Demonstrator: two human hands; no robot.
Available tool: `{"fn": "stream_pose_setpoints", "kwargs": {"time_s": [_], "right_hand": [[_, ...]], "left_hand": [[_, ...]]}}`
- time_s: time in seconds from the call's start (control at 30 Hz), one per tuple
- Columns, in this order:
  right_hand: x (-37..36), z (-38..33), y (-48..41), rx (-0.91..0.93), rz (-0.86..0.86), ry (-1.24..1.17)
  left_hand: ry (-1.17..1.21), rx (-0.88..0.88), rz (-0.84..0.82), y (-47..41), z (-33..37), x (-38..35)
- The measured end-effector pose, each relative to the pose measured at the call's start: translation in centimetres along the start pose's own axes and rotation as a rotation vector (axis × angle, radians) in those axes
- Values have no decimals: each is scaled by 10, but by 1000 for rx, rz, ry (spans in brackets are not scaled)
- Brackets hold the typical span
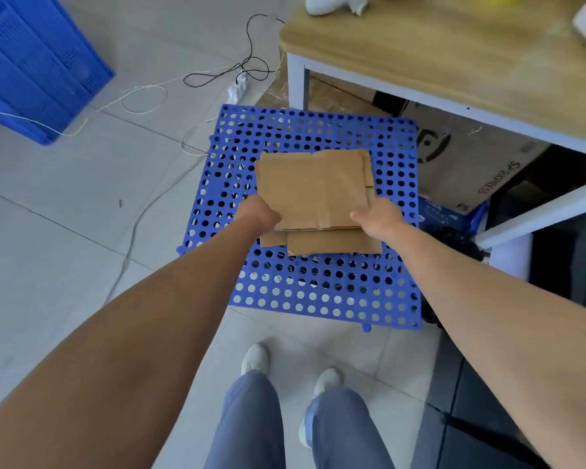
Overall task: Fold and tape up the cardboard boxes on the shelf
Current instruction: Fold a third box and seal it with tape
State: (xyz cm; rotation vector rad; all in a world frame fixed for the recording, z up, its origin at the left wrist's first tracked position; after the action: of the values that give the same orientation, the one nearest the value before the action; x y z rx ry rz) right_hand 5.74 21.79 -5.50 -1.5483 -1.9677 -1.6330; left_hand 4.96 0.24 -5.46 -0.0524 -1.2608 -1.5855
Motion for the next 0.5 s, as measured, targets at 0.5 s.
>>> {"fn": "stream_pose_setpoints", "kwargs": {"time_s": [0.5], "right_hand": [[-15, 0, -19, -137, 32, -421]], "left_hand": [[118, 83, 41, -34, -6, -5]]}}
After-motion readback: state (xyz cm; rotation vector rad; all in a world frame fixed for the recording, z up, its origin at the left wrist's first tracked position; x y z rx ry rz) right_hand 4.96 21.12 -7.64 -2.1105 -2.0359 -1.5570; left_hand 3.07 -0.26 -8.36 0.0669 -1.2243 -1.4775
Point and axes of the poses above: each hand's wrist, its own y-axis away from the middle knuckle, its own x-axis out of the back of the hand, z = x × y, the point moved 1 cm from there along -y, towards the middle knuckle, and after that the axes turned 4 degrees about -z, right-handed, at the moved point
